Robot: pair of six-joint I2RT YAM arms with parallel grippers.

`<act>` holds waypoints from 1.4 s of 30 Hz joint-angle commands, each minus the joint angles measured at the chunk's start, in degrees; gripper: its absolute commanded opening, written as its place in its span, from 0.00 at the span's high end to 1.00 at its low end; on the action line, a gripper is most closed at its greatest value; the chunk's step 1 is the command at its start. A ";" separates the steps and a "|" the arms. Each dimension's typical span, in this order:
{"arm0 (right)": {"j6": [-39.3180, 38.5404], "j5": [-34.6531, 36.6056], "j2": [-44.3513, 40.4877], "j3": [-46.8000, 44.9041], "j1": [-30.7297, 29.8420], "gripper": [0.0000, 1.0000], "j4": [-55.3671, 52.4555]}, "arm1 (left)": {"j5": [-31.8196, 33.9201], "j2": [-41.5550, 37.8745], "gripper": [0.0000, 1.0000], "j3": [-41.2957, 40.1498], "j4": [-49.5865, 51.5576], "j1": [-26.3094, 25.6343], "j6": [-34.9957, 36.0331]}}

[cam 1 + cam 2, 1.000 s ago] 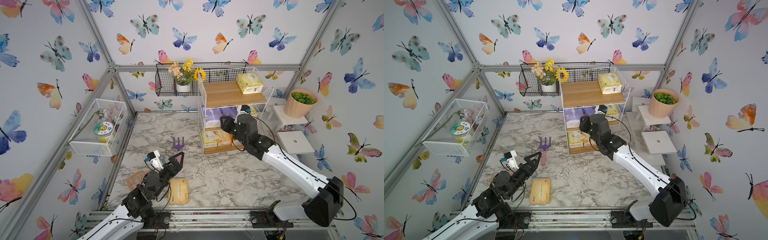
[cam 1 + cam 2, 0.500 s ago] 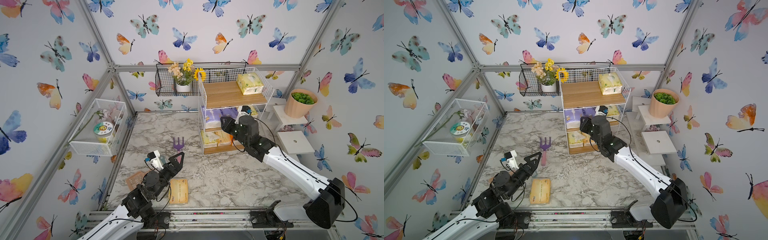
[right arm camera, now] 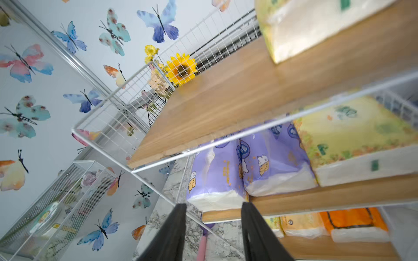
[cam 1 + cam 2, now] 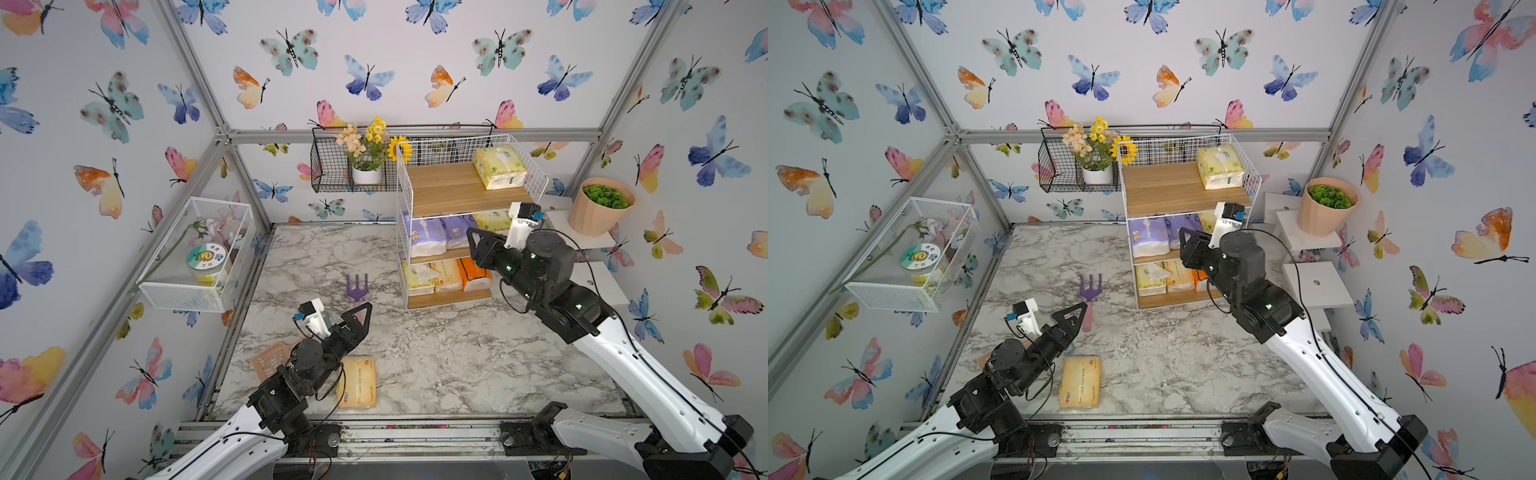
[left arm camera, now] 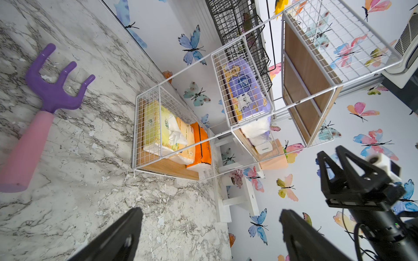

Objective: Remove the tissue boxes from the shelf
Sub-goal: Pick up a box of tissues from the shelf.

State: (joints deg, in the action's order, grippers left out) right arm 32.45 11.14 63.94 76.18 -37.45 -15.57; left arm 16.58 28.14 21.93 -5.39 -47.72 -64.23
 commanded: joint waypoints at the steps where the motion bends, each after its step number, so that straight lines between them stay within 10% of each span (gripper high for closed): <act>1: -15.97 2.41 0.36 8.43 0.27 0.44 -10.11 | -1.72 1.24 0.01 1.78 -3.10 0.22 2.04; 18: -57.88 26.11 18.79 25.24 0.36 0.33 3.94 | -2.02 -1.12 0.01 0.47 -3.32 0.23 0.95; 42: -46.55 11.73 35.27 41.22 11.22 0.42 -8.03 | -0.34 -5.22 0.01 0.73 0.02 0.20 1.27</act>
State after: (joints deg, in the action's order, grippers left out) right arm -15.86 25.56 98.39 115.70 -26.61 -21.12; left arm 15.18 22.98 22.15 -5.67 -47.72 -63.66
